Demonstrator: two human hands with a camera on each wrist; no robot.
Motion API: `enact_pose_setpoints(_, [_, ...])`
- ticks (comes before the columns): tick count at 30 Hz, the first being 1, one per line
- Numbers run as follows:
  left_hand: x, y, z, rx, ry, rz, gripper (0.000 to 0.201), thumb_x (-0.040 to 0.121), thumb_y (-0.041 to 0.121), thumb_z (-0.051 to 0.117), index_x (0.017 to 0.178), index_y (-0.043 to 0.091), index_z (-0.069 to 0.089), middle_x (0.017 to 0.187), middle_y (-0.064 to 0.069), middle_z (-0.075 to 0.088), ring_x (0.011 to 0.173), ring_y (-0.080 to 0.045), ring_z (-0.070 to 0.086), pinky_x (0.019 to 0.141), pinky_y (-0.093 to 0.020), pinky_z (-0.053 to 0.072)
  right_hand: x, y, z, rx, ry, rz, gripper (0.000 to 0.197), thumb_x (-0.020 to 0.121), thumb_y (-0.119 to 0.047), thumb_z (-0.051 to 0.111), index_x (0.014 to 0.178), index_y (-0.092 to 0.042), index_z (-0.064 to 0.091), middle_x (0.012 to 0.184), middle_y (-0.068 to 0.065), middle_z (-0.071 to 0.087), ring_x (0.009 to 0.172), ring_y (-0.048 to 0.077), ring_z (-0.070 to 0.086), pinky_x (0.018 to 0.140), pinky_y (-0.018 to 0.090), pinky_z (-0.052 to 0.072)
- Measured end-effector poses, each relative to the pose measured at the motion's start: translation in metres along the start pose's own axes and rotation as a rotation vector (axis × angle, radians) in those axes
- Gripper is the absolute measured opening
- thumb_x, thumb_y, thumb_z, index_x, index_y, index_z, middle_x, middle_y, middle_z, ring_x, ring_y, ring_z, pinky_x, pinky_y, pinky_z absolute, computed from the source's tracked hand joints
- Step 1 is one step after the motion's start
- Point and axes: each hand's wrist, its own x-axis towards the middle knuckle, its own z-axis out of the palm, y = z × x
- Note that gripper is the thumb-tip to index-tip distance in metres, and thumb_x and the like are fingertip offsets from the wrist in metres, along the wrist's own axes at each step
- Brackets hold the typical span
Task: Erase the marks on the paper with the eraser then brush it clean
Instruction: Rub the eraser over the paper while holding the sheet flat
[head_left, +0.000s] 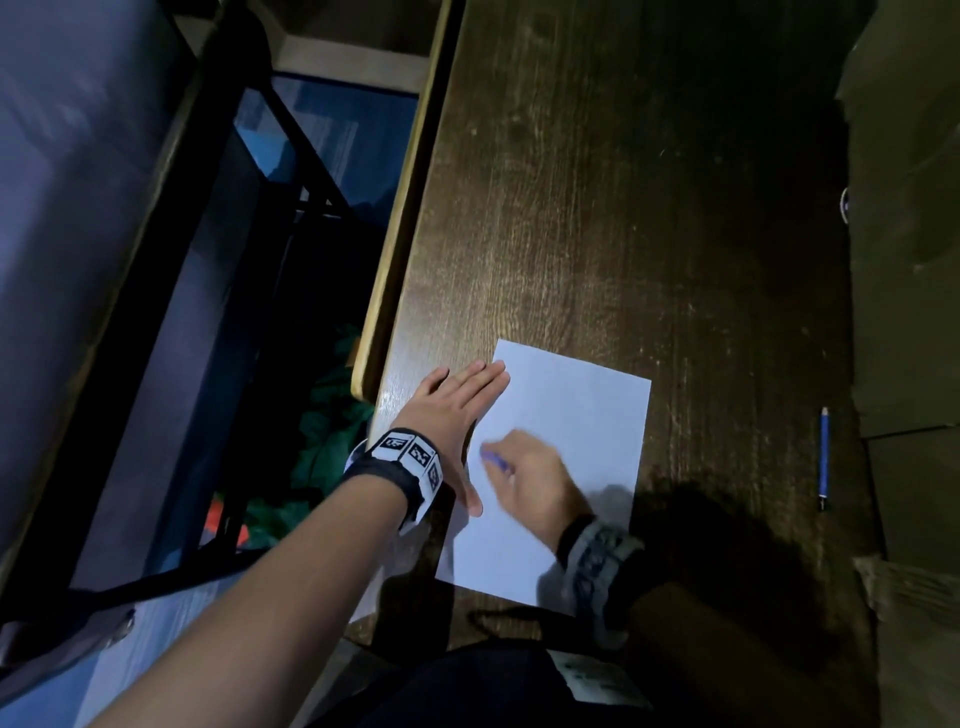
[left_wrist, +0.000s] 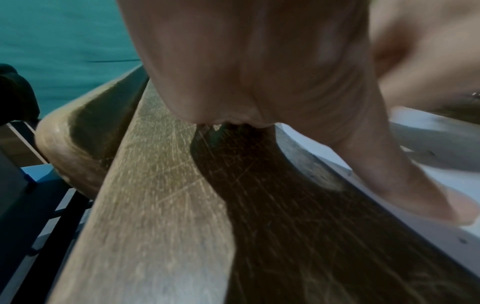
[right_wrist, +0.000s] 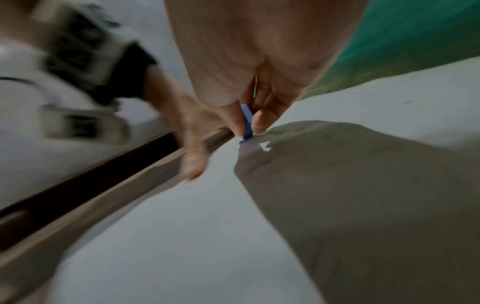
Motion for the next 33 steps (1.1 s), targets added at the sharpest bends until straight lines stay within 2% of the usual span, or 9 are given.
enact_pose_setpoints(2, [0.000,-0.001,0.000,0.004,0.005,0.001,0.172,0.034,0.090,0.076,0.158,0.025,-0.023,0.165,0.011,-0.028,0.151,-0.009,-0.027,0.123,-0.043,-0.012,-0.012,-0.004,-0.004,-0.014,-0.186,-0.090,0.015,0.091,-0.017,0.055,0.078,-0.019,0.062,0.073,-0.006,0.043,0.071,0.016,0.050,0.069,0.027,0.041])
enact_pose_setpoints(3, [0.001,-0.001,0.000,-0.003,0.003,0.005,0.172,0.033,0.090,0.076,0.158,0.026,-0.023,0.165,0.011,-0.027,0.151,-0.009,-0.027,0.123,-0.043,-0.012,-0.004,0.000,-0.010,-0.036,-0.196,-0.102,0.015,0.091,-0.017,0.056,0.079,-0.018,0.063,0.073,-0.004,0.047,0.071,0.018,0.051,0.070,0.029,0.043])
enact_pose_setpoints(8, [-0.002,0.000,0.002,-0.006,-0.007,0.008,0.173,0.032,0.090,0.076,0.159,0.025,-0.020,0.165,0.011,-0.027,0.151,-0.009,-0.025,0.124,-0.043,-0.010,0.029,0.024,-0.014,0.001,0.191,0.200,0.014,0.093,-0.027,0.059,0.101,-0.022,0.070,0.090,0.001,0.060,0.077,0.019,0.061,0.076,0.035,0.054])
enact_pose_setpoints(13, [0.000,0.001,0.004,0.011,0.003,-0.009,0.173,0.033,0.091,0.075,0.158,0.025,-0.023,0.166,0.011,-0.027,0.151,-0.010,-0.025,0.124,-0.042,-0.012,-0.017,-0.006,-0.005,0.018,-0.217,-0.048,0.019,0.094,-0.019,0.055,0.077,-0.020,0.063,0.072,-0.005,0.045,0.067,0.012,0.046,0.067,0.027,0.041])
enact_pose_setpoints(19, [-0.001,0.000,-0.004,-0.003,-0.018,0.014,0.172,0.034,0.091,0.076,0.158,0.025,-0.022,0.165,0.011,-0.029,0.151,-0.011,-0.025,0.123,-0.042,-0.013,0.029,0.024,-0.011,-0.009,0.208,0.201,0.015,0.094,-0.027,0.059,0.104,-0.024,0.069,0.090,0.000,0.059,0.074,0.018,0.059,0.073,0.034,0.053])
enact_pose_setpoints(24, [0.000,0.001,-0.001,0.013,-0.002,-0.012,0.172,0.034,0.091,0.076,0.158,0.025,-0.024,0.165,0.011,-0.029,0.151,-0.010,-0.026,0.124,-0.043,-0.011,-0.007,0.000,-0.003,0.002,-0.200,-0.021,0.017,0.092,-0.024,0.053,0.077,-0.026,0.059,0.075,-0.007,0.044,0.068,0.015,0.051,0.069,0.035,0.049])
enact_pose_setpoints(26, [0.000,0.000,-0.002,-0.006,-0.010,0.000,0.172,0.034,0.090,0.077,0.158,0.025,-0.023,0.164,0.011,-0.030,0.151,-0.009,-0.027,0.124,-0.043,-0.011,0.014,0.012,-0.016,-0.040,-0.121,-0.017,0.015,0.093,-0.020,0.055,0.081,-0.023,0.063,0.077,-0.003,0.049,0.071,0.016,0.052,0.072,0.032,0.048])
enact_pose_setpoints(30, [-0.001,0.000,-0.003,-0.013,-0.016,0.015,0.172,0.033,0.089,0.077,0.159,0.025,-0.022,0.164,0.012,-0.029,0.151,-0.009,-0.027,0.124,-0.043,-0.010,0.032,0.030,-0.017,0.013,0.217,0.213,0.013,0.094,-0.028,0.058,0.100,-0.024,0.069,0.088,-0.004,0.055,0.075,0.015,0.058,0.074,0.028,0.050])
enact_pose_setpoints(33, [0.000,0.002,-0.001,0.008,-0.004,-0.007,0.171,0.035,0.089,0.077,0.158,0.024,-0.024,0.165,0.011,-0.029,0.151,-0.010,-0.026,0.124,-0.043,-0.010,0.000,0.010,0.005,0.010,-0.042,0.049,0.014,0.094,-0.030,0.052,0.083,-0.027,0.060,0.076,-0.011,0.041,0.068,0.010,0.049,0.069,0.030,0.048])
